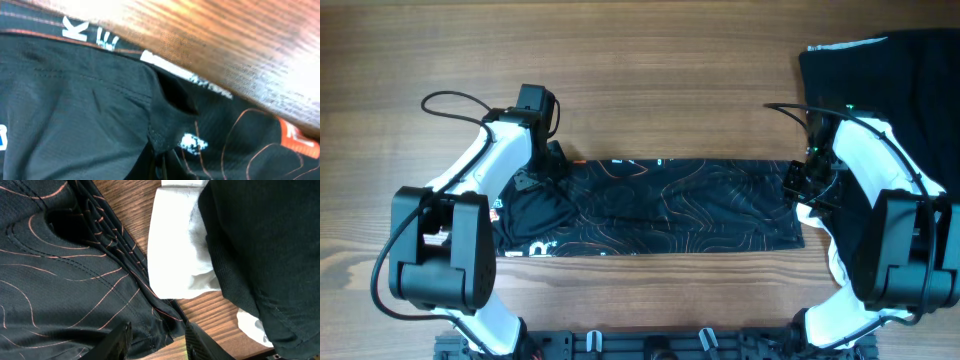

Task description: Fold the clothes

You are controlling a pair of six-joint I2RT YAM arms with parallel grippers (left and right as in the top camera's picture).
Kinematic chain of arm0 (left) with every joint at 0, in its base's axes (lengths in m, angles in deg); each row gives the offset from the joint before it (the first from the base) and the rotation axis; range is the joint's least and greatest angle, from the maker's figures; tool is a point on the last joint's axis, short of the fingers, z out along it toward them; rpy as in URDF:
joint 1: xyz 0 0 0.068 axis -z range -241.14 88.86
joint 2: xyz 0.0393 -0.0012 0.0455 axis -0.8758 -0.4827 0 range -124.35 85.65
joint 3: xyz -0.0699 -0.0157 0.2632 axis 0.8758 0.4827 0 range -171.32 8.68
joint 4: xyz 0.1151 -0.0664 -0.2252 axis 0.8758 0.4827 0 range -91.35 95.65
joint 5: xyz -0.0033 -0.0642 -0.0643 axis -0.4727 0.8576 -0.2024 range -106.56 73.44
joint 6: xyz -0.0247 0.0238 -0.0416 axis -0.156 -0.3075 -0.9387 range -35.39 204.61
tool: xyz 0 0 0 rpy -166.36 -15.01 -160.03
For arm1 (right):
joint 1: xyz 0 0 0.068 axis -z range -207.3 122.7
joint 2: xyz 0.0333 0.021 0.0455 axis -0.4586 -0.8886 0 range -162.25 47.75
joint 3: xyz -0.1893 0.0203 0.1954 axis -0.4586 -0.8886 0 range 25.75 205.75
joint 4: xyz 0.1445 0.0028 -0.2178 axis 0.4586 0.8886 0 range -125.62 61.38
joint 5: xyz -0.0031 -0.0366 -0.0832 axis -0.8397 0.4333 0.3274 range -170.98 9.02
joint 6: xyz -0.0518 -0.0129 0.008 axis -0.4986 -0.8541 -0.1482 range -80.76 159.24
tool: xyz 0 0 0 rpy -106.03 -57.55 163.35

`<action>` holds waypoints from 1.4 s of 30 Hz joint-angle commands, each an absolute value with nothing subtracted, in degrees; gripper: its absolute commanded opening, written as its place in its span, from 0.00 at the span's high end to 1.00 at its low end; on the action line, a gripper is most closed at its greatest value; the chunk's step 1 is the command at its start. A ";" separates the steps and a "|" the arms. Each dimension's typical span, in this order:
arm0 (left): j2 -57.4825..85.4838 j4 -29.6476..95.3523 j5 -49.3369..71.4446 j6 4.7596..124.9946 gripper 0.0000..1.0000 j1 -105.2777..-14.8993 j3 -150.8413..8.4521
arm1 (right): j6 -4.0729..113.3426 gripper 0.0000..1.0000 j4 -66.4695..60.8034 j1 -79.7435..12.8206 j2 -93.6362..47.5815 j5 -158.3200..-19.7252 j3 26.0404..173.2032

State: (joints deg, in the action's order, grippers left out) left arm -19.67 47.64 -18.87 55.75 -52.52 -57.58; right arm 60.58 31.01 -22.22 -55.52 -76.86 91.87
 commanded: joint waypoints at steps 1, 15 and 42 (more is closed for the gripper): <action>-17.35 52.29 -16.46 57.87 0.96 -52.60 -58.58 | 59.73 0.60 31.10 -22.13 -54.99 -76.95 91.65; -11.87 57.87 -10.80 64.67 0.36 -42.61 -57.05 | 57.02 0.59 31.27 -21.54 -54.99 -77.19 91.65; -11.67 55.90 -18.34 60.15 0.24 -56.27 -56.97 | 46.85 0.49 14.66 -17.49 -55.02 -101.69 76.07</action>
State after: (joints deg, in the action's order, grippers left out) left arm -12.26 56.05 -17.60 61.15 -56.01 -57.73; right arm 47.55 18.20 -15.33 -53.31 -98.56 79.02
